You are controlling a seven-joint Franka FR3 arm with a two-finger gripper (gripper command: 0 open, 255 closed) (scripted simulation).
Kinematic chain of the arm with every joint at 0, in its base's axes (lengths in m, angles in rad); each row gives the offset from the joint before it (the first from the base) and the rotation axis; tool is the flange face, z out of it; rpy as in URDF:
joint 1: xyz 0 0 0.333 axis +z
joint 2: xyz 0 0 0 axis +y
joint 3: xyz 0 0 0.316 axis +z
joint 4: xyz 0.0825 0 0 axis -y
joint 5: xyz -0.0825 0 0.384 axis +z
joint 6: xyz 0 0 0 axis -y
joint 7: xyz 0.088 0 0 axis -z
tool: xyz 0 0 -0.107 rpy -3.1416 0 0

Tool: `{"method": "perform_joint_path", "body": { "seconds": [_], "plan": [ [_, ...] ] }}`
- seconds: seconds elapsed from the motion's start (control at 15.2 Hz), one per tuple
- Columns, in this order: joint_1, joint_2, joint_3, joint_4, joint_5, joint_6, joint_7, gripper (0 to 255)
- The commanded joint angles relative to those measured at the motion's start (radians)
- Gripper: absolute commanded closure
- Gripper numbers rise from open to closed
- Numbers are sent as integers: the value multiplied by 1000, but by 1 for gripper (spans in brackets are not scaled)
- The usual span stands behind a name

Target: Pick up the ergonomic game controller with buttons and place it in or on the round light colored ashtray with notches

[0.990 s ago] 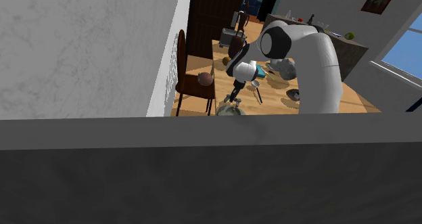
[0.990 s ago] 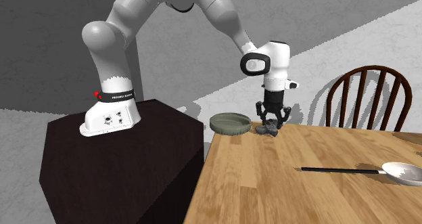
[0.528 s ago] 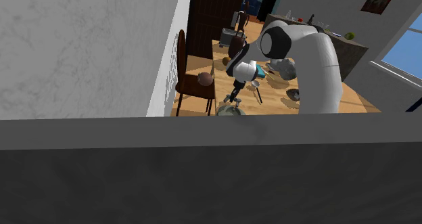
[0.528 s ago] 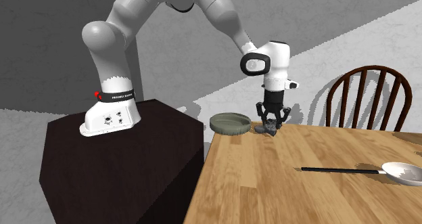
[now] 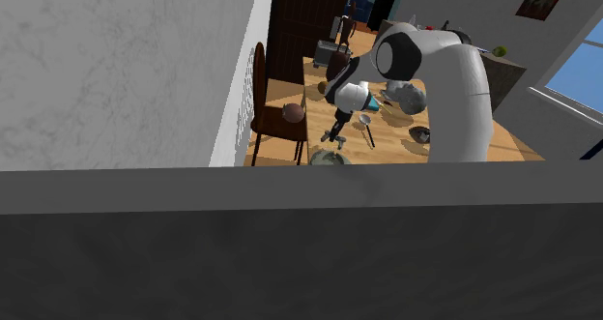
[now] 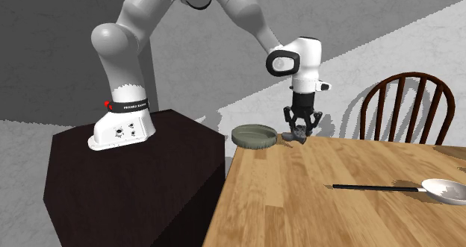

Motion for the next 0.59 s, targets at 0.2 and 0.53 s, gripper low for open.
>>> {"method": "perform_joint_path", "body": {
  "seconds": [0.2, 0.53],
  "plan": [
    [16, -55, -23, -16, -24, -39, 16, 255],
    [31, -105, -44, -22, -49, -81, 34, 255]
  ]
}}
